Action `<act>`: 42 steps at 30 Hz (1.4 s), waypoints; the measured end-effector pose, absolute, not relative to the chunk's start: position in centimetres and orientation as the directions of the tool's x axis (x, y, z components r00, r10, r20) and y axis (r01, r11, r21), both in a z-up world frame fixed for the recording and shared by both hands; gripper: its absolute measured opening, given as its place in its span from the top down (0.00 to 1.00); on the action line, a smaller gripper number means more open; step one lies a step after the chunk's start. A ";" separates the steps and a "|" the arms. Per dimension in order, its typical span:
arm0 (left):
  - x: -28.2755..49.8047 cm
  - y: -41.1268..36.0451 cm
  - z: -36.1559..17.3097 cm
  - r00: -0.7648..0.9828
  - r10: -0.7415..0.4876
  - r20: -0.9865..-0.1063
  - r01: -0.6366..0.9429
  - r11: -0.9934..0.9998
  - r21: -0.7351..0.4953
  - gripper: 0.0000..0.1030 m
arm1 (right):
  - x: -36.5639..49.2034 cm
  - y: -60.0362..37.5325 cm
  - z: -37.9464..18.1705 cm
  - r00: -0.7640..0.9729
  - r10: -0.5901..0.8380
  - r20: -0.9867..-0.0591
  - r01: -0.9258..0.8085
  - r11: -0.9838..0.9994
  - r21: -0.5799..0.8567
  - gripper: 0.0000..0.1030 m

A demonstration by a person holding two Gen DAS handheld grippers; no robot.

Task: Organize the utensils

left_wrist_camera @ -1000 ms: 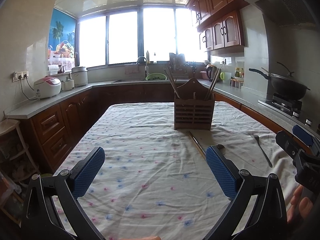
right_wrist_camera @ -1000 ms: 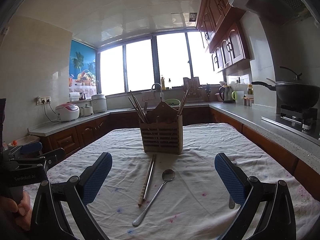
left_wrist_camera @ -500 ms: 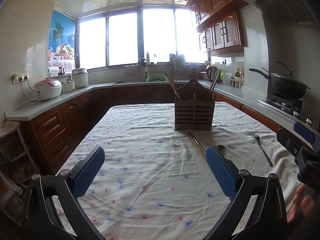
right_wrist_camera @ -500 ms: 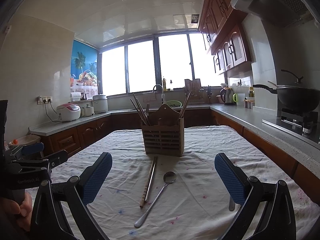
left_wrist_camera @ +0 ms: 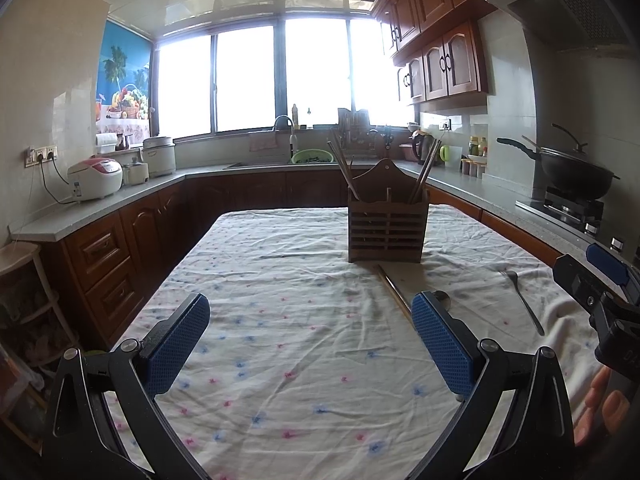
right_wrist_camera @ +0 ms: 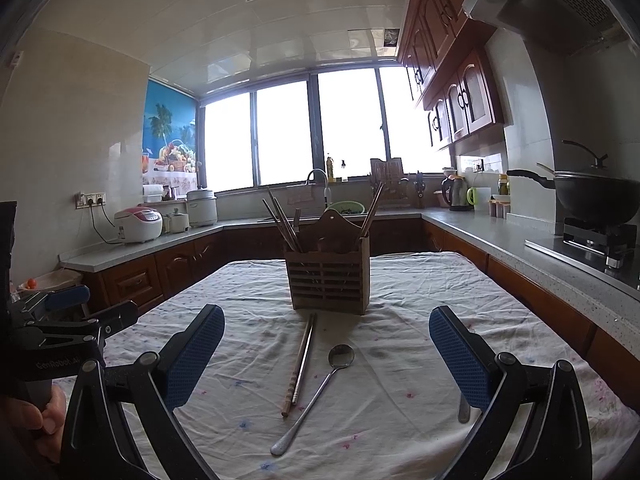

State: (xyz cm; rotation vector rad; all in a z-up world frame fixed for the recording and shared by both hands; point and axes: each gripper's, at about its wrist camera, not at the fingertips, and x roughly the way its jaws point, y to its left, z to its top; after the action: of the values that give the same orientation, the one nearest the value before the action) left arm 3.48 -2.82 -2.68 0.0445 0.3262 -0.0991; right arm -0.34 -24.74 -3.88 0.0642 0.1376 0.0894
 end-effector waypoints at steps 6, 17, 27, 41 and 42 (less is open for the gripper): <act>3.5 -3.0 -2.6 0.942 -0.095 -0.322 0.109 0.994 0.026 0.00 | -0.3 -24.7 -3.8 0.986 0.095 -0.136 -0.086 0.994 0.071 0.00; 3.5 -3.0 -2.6 0.942 -0.096 -0.322 0.110 0.994 0.026 0.00 | -0.3 -24.7 -3.8 0.986 0.096 -0.138 -0.087 0.994 0.073 0.00; 3.5 -3.0 -2.6 0.942 -0.096 -0.323 0.110 0.994 0.025 0.00 | -0.3 -24.7 -3.7 0.986 0.097 -0.138 -0.087 0.993 0.073 0.00; 3.7 -3.6 -2.6 0.939 -0.104 -0.328 0.118 0.993 0.021 0.00 | -0.3 -24.6 -3.7 0.986 0.099 -0.137 -0.089 0.993 0.077 0.00; 3.7 -3.6 -2.6 0.939 -0.106 -0.328 0.119 0.993 0.021 0.00 | -0.2 -24.6 -3.6 0.986 0.100 -0.137 -0.090 0.993 0.077 0.00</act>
State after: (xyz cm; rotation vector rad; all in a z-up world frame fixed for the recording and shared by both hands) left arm 3.75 -3.64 -2.58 0.0403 0.3325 -0.1149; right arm -0.25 -24.60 -3.63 0.0708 0.1411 0.0952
